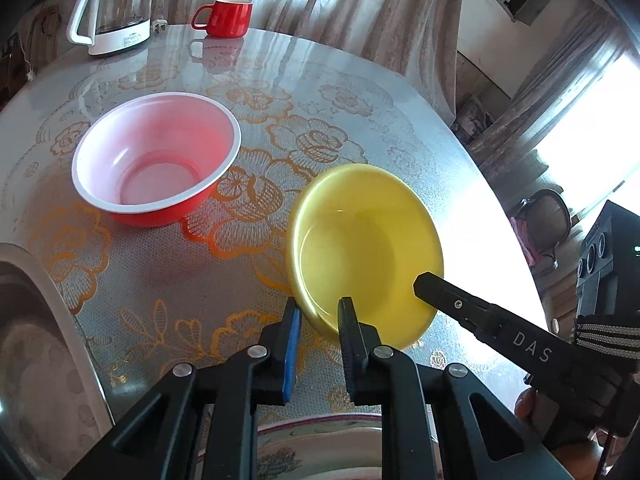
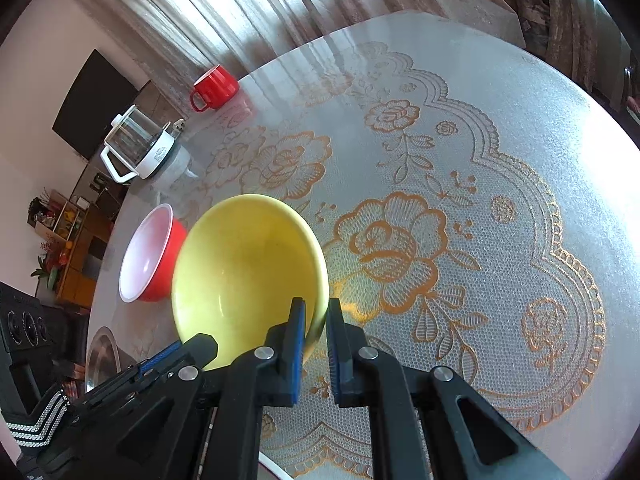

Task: Organize plates and bowls
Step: 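Lift the yellow bowl with the left tool toward the steel bowl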

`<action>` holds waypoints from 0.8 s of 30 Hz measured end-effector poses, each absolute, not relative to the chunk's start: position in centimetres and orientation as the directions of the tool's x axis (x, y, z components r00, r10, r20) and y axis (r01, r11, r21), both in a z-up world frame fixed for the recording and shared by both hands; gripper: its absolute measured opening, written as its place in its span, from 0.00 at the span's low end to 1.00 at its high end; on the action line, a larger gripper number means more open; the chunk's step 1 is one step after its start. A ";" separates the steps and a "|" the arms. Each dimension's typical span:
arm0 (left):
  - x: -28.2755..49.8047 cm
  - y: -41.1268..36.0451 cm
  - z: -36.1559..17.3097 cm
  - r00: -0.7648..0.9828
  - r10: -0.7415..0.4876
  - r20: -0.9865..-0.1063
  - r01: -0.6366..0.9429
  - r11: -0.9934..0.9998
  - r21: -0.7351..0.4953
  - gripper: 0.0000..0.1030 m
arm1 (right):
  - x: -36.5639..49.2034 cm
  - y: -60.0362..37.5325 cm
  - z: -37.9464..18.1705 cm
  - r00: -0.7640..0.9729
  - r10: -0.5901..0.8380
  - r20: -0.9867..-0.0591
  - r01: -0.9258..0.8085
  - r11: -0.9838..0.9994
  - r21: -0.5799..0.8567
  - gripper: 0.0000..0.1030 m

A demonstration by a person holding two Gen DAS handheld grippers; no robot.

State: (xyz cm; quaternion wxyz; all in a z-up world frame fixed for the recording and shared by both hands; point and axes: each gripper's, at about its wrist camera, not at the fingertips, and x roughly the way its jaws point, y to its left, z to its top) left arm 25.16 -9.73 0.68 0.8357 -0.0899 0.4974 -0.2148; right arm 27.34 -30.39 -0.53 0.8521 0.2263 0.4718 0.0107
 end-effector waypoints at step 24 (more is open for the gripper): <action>20.2 -2.3 5.4 0.545 -0.469 -0.695 0.250 0.882 -0.399 0.18 | 25.2 -23.6 3.7 0.590 0.268 -0.761 0.060 0.926 0.373 0.09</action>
